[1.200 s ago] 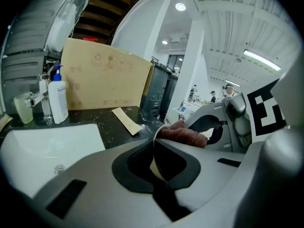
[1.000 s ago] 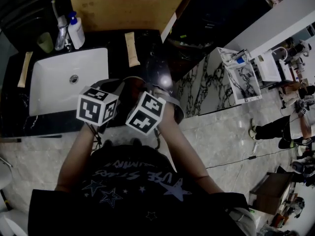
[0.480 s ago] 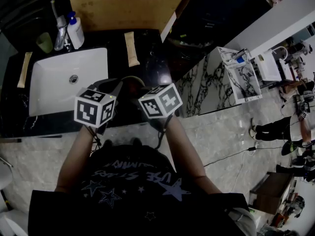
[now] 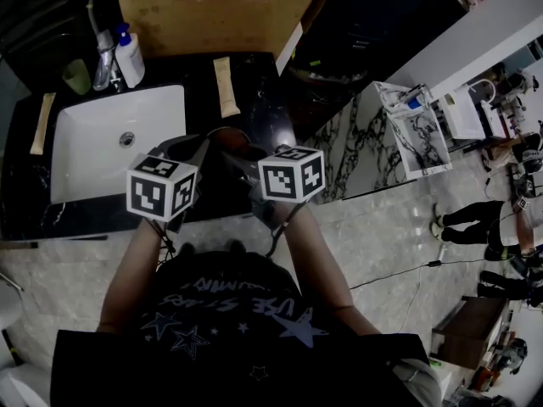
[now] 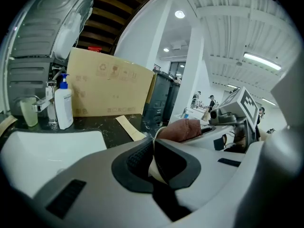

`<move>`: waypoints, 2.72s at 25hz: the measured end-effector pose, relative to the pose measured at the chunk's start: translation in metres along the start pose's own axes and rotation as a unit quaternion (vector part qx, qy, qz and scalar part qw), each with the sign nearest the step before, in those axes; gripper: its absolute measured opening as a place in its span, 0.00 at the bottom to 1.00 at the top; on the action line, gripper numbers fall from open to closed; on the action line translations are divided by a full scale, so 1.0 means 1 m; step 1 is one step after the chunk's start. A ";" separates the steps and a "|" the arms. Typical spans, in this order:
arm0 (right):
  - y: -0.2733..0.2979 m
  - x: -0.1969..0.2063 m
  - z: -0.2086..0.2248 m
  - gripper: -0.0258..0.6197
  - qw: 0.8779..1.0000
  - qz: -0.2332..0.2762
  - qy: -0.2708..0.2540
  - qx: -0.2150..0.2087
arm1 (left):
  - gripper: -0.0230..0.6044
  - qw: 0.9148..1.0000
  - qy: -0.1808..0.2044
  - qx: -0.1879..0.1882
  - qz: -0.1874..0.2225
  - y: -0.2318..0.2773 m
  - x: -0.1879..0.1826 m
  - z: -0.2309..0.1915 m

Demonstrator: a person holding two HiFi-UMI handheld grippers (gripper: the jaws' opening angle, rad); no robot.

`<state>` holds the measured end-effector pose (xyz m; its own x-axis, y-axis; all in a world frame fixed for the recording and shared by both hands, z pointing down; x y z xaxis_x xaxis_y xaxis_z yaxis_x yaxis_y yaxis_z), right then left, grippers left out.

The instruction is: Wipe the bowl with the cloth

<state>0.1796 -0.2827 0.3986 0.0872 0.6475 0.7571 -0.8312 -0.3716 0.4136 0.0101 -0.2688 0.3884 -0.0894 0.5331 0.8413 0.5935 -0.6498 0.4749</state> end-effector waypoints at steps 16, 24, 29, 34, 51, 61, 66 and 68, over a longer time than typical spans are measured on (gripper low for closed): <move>-0.089 0.004 0.012 0.12 0.983 0.113 -0.105 0.104 | 0.06 0.996 -0.082 -0.015 0.023 -0.011 -0.006 -0.046; -0.061 0.021 0.002 0.12 0.980 0.112 -0.140 0.086 | 0.06 0.994 -0.100 0.031 0.029 -0.007 -0.023 -0.033; -0.067 0.007 0.005 0.12 0.967 0.094 -0.223 0.080 | 0.06 0.993 -0.074 0.088 -0.012 -0.005 -0.013 -0.029; -0.068 -0.005 0.003 0.12 0.951 0.053 -0.306 -0.019 | 0.06 0.982 -0.022 0.177 -0.054 -0.011 -0.016 -0.026; -0.032 0.001 -0.005 0.12 0.931 0.101 -0.234 -0.261 | 0.06 0.915 -0.032 0.403 -0.008 -0.038 -0.026 0.008; -0.017 0.014 -0.032 0.12 0.918 0.109 -0.237 -0.300 | 0.06 0.919 -0.093 0.380 0.057 -0.039 -0.037 -0.006; -0.014 0.028 -0.035 0.12 0.923 0.087 -0.227 -0.300 | 0.07 0.941 -0.091 0.317 0.073 -0.041 -0.037 -0.018; -0.015 0.034 -0.034 0.12 0.925 0.082 -0.220 -0.298 | 0.07 0.951 -0.092 0.284 0.079 -0.041 -0.035 -0.026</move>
<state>0.1766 -0.2320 0.4007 0.0393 0.2334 0.9716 -0.9968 0.0774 0.0218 -0.0321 -0.2752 0.3459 0.1471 0.5726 0.8065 0.9291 -0.3598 0.0859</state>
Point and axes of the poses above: the fingertips, and each gripper's own axes: y forward along the fingers, z to its right, x out of its underside, the point moved 10 cm from there along -y, backward along the fingers, and after that the axes turned 1 degree about -z, right-handed, at the moved point
